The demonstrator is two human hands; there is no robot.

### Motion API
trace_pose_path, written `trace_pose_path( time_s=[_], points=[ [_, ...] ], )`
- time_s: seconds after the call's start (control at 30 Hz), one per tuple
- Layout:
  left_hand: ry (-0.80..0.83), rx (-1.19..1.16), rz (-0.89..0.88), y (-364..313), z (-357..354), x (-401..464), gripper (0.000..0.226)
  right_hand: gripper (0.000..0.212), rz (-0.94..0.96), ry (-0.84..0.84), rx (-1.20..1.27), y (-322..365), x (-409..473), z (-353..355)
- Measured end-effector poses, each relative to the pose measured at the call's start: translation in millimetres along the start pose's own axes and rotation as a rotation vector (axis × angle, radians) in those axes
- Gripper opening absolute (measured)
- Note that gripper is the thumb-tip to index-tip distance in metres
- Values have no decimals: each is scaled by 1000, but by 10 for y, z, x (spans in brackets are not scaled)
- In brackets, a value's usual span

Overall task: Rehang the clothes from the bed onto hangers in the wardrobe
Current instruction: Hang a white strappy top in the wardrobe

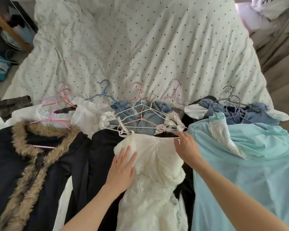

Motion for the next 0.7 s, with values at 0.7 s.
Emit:
trace_pose_path(
  time_s=[0.7],
  points=[
    [104, -267, 130, 19, 239, 271, 51, 21, 141, -164, 90, 78, 573, 12]
  ],
)
Point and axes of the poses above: each hand's wrist, its own x-axis towards the middle knuckle, its own z-axis out of the back of the hand, y = z × x, the point moved 1 cm from there along x, towards the middle knuckle
